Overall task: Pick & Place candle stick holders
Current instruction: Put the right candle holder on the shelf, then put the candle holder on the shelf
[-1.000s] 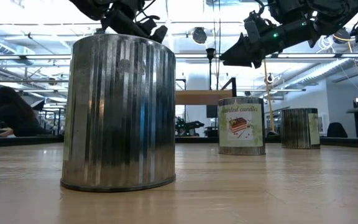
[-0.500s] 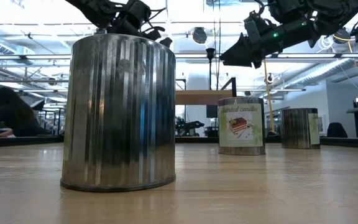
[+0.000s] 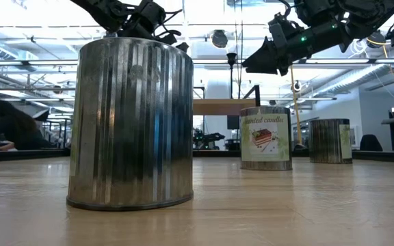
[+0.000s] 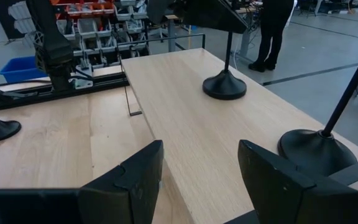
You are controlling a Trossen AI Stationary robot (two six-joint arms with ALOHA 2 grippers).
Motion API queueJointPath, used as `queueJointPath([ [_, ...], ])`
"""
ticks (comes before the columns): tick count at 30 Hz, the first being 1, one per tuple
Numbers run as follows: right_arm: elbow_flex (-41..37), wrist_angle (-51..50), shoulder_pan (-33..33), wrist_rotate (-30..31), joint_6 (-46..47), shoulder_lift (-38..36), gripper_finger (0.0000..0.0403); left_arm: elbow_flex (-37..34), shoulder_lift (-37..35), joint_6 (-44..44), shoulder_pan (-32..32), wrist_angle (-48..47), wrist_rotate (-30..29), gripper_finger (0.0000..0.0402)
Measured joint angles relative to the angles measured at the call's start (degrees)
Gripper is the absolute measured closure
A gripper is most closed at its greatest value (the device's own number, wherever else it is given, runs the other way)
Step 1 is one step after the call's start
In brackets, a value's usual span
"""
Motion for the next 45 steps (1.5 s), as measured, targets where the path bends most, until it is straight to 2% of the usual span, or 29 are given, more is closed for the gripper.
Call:
queueJointPath([
  [4, -0.01, -0.01, -0.01, 0.0, 0.02, 0.0, 0.0199, 0.0, 0.0, 0.39, -0.11, -0.01, 0.01, 0.0333],
  [11, -0.01, -0.08, 0.01, 0.0, 0.05, 0.0, 0.0193, 0.0, -0.24, 0.43, -0.23, -0.48, 0.2, 0.0255],
  [18, 0.0, -0.26, -0.01, 0.0, 0.03, 0.0, 0.0193, -0.04, -5.61, 1.71, -2.89, -6.36, 0.21, 0.0206],
  [23, -0.01, -1.74, -0.01, 0.0, 0.12, 0.0, 0.0196, -0.07, -13.07, 2.74, -6.2, -14.28, 0.17, 0.0199],
  [30, -0.01, -3.88, -0.01, 0.0, 0.26, 0.0, 0.0197, -0.07, -26.17, 6.83, -12.72, -31.77, 0.47, 0.0199],
  [36, -0.01, -3.87, 0.0, 0.0, 0.24, 0.0, 0.0197, -0.04, -35.04, 0.55, -18.99, -47.44, 1.63, 0.0199],
  [42, -0.01, -3.88, 0.01, -0.02, 0.37, 0.0, 0.0198, -0.95, -39.32, -3.5, -25.79, -62.91, 1.8, 0.0199],
  [45, -0.01, -3.9, -0.01, -0.1, 0.39, 0.0, 0.0199, -3.35, -40.46, -6.1, -28.93, -68.21, 5.91, 0.0199],
])
